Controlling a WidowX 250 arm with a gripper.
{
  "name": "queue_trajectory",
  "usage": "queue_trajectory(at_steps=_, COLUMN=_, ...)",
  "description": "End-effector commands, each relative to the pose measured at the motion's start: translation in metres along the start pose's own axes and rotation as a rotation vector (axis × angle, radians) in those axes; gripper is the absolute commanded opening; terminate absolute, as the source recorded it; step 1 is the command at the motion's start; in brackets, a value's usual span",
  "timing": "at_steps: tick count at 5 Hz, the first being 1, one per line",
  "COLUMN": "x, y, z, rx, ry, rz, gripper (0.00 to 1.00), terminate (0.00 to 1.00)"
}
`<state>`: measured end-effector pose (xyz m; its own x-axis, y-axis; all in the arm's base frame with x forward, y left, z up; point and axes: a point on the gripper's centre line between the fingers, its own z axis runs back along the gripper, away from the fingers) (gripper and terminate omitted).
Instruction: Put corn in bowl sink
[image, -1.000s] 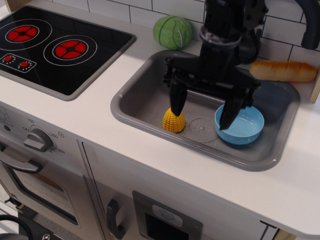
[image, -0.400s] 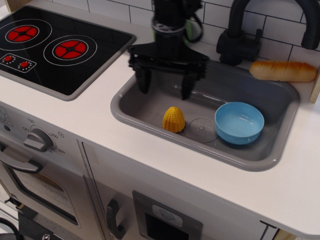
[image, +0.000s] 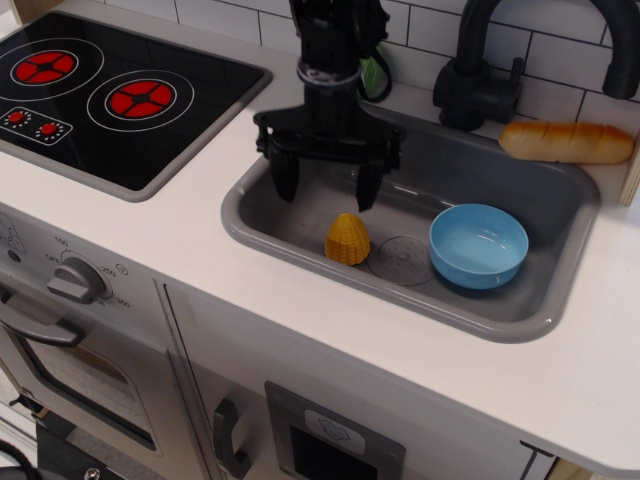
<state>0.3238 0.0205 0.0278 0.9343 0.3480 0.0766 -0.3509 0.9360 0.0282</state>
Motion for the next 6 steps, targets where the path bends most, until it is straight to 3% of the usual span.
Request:
queue_trajectory(at_steps=1, x=0.015, y=-0.003, z=-0.010, rx=-0.012, ry=-0.057, rz=0.075, gripper=1.00, terminate=0.00)
queue_trajectory(at_steps=3, x=0.011, y=-0.015, z=-0.029, rx=-0.008, ry=0.005, rz=0.063, gripper=1.00, terminate=0.00)
queue_trajectory(at_steps=4, x=0.011, y=-0.016, z=-0.026, rx=-0.024, ry=-0.002, rz=0.082, gripper=1.00, terminate=0.00)
queue_trajectory(at_steps=5, x=0.012, y=-0.015, z=-0.025, rx=-0.032, ry=-0.011, rz=0.088, gripper=0.00, terminate=0.00)
queue_trajectory(at_steps=6, x=0.011, y=-0.013, z=-0.014, rx=-0.046, ry=-0.026, rz=0.113, gripper=0.00, terminate=0.00)
